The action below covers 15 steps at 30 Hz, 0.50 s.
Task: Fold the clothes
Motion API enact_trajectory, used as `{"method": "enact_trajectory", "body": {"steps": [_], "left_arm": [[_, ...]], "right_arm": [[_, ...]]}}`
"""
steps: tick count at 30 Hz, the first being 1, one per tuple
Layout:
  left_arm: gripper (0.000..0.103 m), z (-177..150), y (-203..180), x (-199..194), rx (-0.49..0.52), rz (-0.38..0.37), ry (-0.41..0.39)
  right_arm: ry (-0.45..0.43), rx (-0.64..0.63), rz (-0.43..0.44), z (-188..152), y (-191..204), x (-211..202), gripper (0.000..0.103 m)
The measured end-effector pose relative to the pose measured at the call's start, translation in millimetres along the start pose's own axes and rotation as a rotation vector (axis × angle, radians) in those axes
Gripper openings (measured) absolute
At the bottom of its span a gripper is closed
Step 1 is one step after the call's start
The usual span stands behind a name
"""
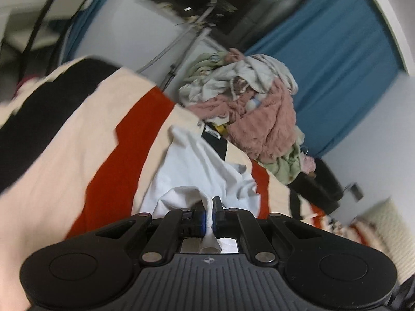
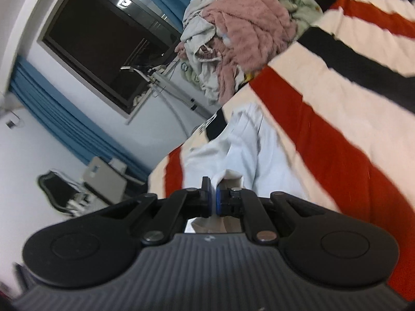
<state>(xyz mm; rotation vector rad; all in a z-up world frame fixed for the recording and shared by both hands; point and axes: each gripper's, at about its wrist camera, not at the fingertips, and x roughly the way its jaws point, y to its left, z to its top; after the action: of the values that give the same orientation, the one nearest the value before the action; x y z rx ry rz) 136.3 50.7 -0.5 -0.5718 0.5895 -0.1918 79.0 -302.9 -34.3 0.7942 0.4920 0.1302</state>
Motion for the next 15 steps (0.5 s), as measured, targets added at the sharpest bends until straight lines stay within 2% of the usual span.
{"method": "enact_trajectory", "body": {"steps": [4, 8, 12, 15], "left_arm": [[0.005, -9.6, -0.6, 50.2, 0.12, 0.001, -0.008], [0.005, -24.5, 10.1, 94.8, 0.225, 0.045, 0.041], [0.005, -30.2, 29.7, 123.5, 0.224, 0.079, 0.113], [0.006, -31.0, 30.2, 124.1, 0.238, 0.082, 0.123]], "right_arm": [[-0.026, -0.072, -0.019, 2.3, -25.6, 44.2, 0.007], [0.001, -0.175, -0.081, -3.8, -44.1, 82.7, 0.007], [0.053, -0.283, -0.139, -16.8, -49.8, 113.4, 0.007], [0.067, -0.308, -0.149, -21.1, -50.1, 116.6, 0.007]]}}
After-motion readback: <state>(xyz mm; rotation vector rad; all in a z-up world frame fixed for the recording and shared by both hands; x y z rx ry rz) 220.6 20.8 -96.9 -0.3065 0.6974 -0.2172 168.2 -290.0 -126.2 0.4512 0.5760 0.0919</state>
